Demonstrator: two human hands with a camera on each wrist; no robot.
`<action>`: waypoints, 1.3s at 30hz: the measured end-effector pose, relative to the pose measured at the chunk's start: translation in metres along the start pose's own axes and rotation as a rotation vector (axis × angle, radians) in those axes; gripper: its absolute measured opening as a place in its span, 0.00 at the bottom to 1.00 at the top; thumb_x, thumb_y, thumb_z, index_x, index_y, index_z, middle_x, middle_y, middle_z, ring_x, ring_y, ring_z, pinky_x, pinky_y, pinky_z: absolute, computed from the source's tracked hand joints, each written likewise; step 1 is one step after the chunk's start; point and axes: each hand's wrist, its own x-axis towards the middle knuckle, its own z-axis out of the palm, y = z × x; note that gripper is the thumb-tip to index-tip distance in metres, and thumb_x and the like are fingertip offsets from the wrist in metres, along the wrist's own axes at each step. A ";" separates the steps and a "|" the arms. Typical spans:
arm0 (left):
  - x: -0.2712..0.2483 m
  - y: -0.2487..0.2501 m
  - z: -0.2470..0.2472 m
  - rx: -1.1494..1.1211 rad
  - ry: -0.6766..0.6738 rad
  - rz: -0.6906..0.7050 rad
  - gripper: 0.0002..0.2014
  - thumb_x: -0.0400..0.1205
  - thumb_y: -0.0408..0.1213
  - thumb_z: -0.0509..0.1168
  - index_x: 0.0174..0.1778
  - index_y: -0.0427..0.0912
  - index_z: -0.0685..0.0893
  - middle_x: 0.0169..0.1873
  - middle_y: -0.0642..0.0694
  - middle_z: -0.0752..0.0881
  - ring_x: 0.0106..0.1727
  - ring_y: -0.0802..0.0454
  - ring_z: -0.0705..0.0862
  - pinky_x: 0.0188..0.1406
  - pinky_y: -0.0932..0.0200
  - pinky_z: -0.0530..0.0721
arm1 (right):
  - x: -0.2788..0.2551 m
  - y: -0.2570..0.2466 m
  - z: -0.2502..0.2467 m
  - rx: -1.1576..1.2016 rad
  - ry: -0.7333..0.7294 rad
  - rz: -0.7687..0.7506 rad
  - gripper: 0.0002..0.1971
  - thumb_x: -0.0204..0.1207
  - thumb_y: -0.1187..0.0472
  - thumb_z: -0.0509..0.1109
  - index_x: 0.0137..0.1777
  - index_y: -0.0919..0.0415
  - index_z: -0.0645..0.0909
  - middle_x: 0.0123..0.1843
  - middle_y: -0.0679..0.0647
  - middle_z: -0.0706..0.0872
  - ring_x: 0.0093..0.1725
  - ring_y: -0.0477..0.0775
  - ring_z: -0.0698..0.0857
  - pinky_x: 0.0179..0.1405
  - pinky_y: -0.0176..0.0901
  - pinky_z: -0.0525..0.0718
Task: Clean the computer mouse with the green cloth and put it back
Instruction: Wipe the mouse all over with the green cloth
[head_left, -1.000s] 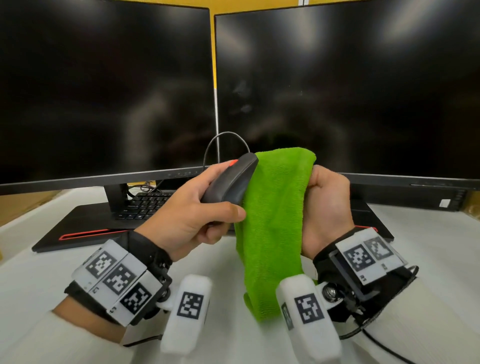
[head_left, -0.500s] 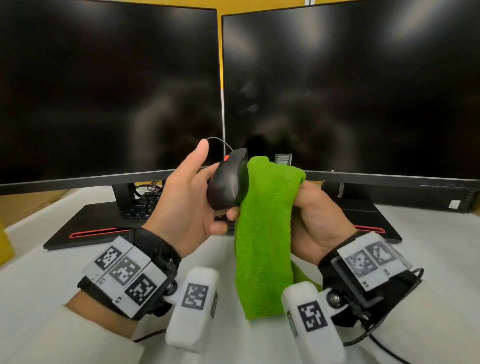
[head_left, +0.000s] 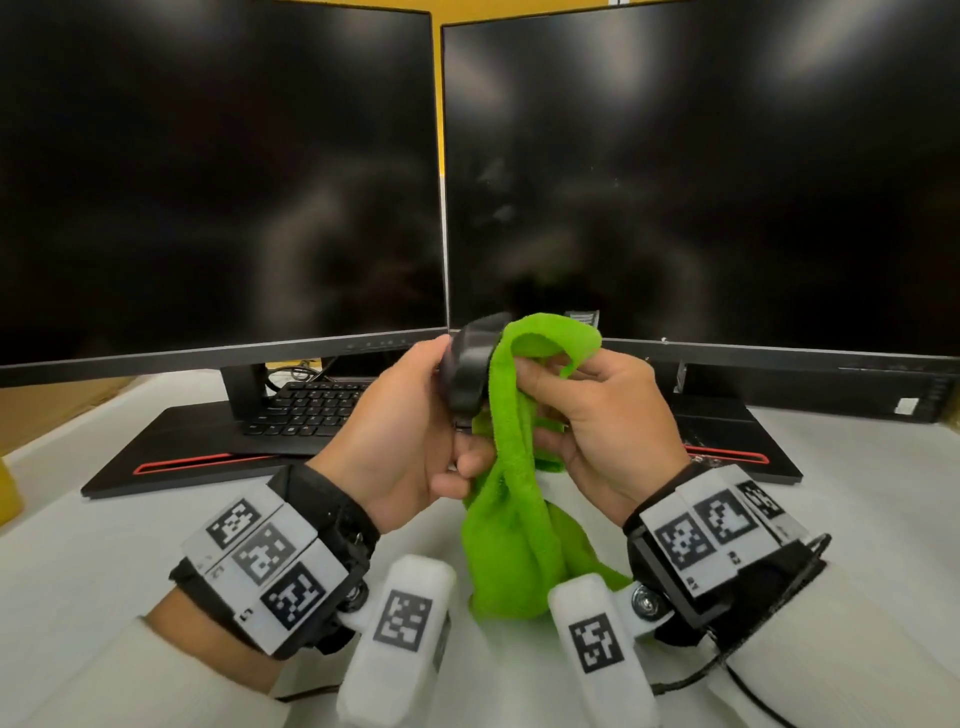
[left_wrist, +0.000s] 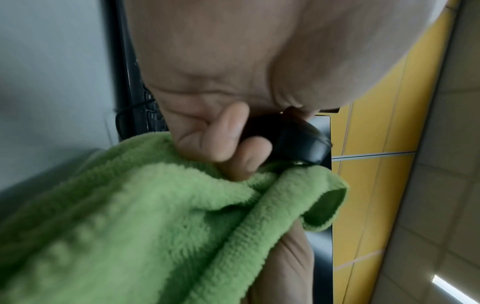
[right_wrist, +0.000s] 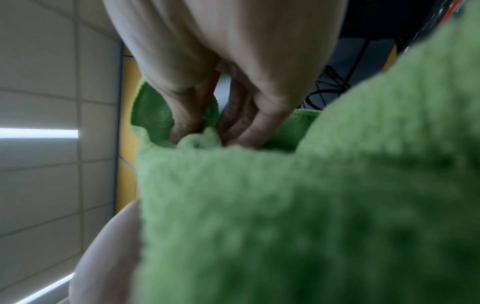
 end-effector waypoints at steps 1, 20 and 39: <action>0.000 0.000 0.001 0.007 -0.007 -0.005 0.27 0.92 0.57 0.47 0.64 0.46 0.86 0.31 0.45 0.83 0.21 0.49 0.69 0.19 0.67 0.56 | 0.000 -0.001 0.000 -0.001 0.010 0.010 0.12 0.64 0.62 0.79 0.47 0.66 0.90 0.38 0.57 0.93 0.34 0.53 0.92 0.34 0.53 0.93; 0.000 0.011 -0.016 -0.302 0.116 0.002 0.28 0.87 0.55 0.54 0.56 0.36 0.90 0.43 0.36 0.89 0.31 0.46 0.82 0.25 0.60 0.79 | 0.003 -0.008 -0.012 0.190 0.006 0.169 0.16 0.80 0.53 0.67 0.42 0.62 0.91 0.38 0.62 0.89 0.38 0.63 0.87 0.51 0.61 0.85; 0.001 -0.011 0.004 0.201 0.046 0.256 0.28 0.90 0.59 0.55 0.71 0.44 0.89 0.65 0.40 0.93 0.69 0.42 0.90 0.77 0.37 0.81 | -0.007 -0.009 0.008 -0.056 -0.024 -0.047 0.31 0.48 0.52 0.89 0.54 0.59 0.87 0.51 0.60 0.95 0.51 0.63 0.95 0.50 0.66 0.94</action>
